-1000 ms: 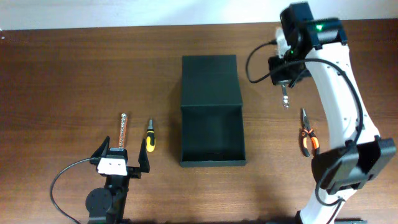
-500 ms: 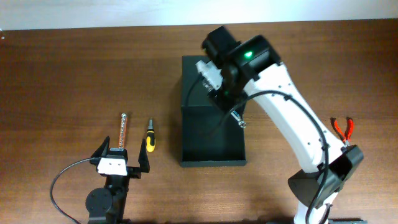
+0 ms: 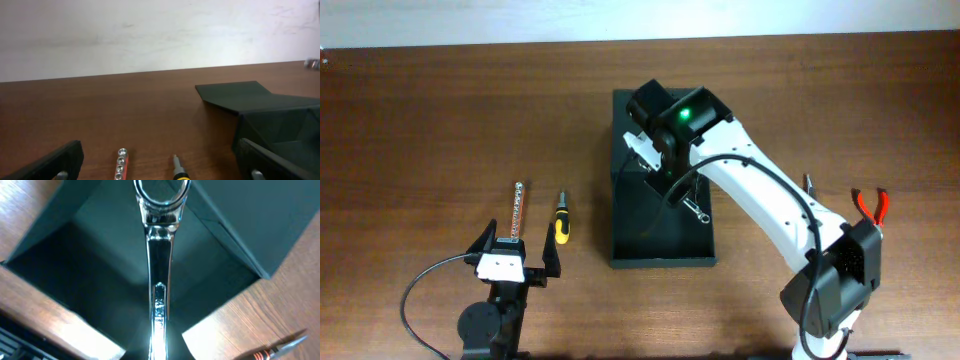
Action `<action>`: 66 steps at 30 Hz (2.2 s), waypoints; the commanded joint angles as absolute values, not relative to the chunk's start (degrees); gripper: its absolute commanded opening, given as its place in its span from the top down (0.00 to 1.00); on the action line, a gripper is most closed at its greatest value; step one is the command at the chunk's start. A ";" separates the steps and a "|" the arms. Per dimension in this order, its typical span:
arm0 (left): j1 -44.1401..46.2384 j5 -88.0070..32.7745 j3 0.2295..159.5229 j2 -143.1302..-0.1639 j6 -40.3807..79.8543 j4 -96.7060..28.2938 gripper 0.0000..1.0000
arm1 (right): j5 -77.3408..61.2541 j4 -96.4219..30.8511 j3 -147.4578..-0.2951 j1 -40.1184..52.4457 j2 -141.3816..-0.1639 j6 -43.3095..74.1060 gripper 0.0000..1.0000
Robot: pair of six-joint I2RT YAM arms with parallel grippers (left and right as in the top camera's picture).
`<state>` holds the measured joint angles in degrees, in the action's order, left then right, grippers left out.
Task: Pack container
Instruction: 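Lift the wrench and carry it over the black box, then lower the wrench into the box and open the right gripper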
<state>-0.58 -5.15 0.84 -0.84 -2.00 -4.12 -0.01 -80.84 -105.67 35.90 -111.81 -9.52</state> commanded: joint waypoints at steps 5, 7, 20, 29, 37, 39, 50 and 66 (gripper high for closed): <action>-0.97 -4.75 0.51 -0.36 -2.87 -4.27 0.01 | -0.62 -74.30 -99.63 36.16 -111.83 -10.09 0.96; -0.97 -4.73 0.51 -0.36 -2.87 -4.27 0.01 | -1.06 -72.97 -98.98 36.10 -112.57 -10.09 0.96; -0.97 -4.73 0.51 -0.36 -2.87 -4.27 0.01 | -2.22 -72.03 -98.89 36.01 -119.35 -10.09 0.96; -0.97 -4.75 0.51 -0.36 -2.87 -4.27 0.01 | -5.41 -71.61 -98.65 36.01 -119.59 -11.64 0.96; -0.97 -4.73 0.51 -0.36 -2.87 -4.27 0.01 | -5.80 -69.14 -96.12 36.01 -119.63 -11.60 0.96; -0.97 -4.73 0.51 -0.36 -2.87 -4.27 0.01 | -5.80 -68.45 -95.00 36.01 -119.63 -11.60 0.96; -0.97 -4.73 0.51 -0.36 -2.87 -4.27 0.01 | -5.87 -65.71 -92.14 36.01 -119.63 -11.57 0.96; -0.97 -4.73 0.51 -0.36 -2.87 -4.27 0.01 | -6.48 -62.48 -89.89 36.01 -119.66 -11.55 0.91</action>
